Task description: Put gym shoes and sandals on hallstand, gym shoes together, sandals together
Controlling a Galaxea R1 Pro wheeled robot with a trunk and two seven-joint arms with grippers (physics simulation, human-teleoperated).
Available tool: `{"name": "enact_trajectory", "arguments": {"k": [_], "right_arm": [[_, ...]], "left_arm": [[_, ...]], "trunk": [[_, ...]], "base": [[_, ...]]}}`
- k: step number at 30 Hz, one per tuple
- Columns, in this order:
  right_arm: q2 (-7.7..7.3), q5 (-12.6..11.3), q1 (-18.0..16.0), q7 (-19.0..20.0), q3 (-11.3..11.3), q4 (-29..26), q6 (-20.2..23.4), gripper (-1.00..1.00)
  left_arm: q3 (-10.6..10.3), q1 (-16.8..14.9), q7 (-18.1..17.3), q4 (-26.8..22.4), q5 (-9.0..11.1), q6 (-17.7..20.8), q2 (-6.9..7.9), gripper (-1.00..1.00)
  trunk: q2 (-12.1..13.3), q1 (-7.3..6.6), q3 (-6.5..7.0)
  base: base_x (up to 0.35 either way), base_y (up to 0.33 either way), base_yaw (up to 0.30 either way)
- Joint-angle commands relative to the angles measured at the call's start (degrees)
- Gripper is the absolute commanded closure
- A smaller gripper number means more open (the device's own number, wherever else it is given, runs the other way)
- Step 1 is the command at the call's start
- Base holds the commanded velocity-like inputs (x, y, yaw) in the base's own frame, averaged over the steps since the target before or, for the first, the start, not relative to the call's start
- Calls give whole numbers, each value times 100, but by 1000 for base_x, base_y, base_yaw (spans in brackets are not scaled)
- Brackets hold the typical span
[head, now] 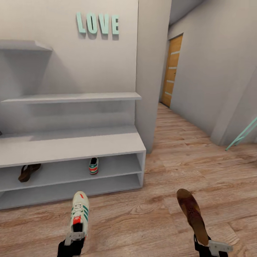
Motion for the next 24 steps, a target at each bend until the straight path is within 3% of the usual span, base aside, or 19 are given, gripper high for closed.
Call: {"name": "enact_trajectory", "arguments": {"k": [1,2,10,13,15,17,19,21,24], "right_arm": [[-74,-58,-3,-7,-69,-31,83,100],[-164,-136,-3,7,-333,-88,239,100],[-538,-297,-3,593,-1575,-369,811,100],[-703,-310,-3,941,-2202,-430,1391,100],[-760,-312,-3,1056,-2440,-478,1709,100],[-852,-310,-3,1213,-2892,-628,2336,100],[-891,-309,-3,1269,-3203,-735,2706,100],[-908,-307,-3,1300,-3430,-794,2930,100],[-907,-295,-3,1321,-3574,-829,3069,100]], "left_arm": [[37,-84,-34,2,-13,126,-6,100],[30,-233,-43,-12,-14,372,-11,100],[15,-891,-83,-43,-19,1348,-73,100],[13,-1210,-267,-41,-21,1941,-81,100],[10,-1335,-396,-41,-22,2194,-82,100],[7,-1572,-684,-41,-23,2648,-85,100],[3,-1727,-863,-44,-28,2908,-94,100],[-32,-1859,-947,-51,-32,3075,-118,100],[-120,-1976,-980,-57,-35,3184,-147,100]], "trunk": [[-2,-1,-6],[-2,-1,-6],[-2,-1,-6],[-2,-1,-6],[-2,-1,-6],[-2,-1,-6],[-2,-1,-6],[-2,-1,-6],[-2,-1,-6]], "base": [[0,0,0],[0,0,0],[0,0,0],[0,0,0],[0,0,0],[0,0,0],[0,0,0],[0,0,0],[0,0,0]]}}
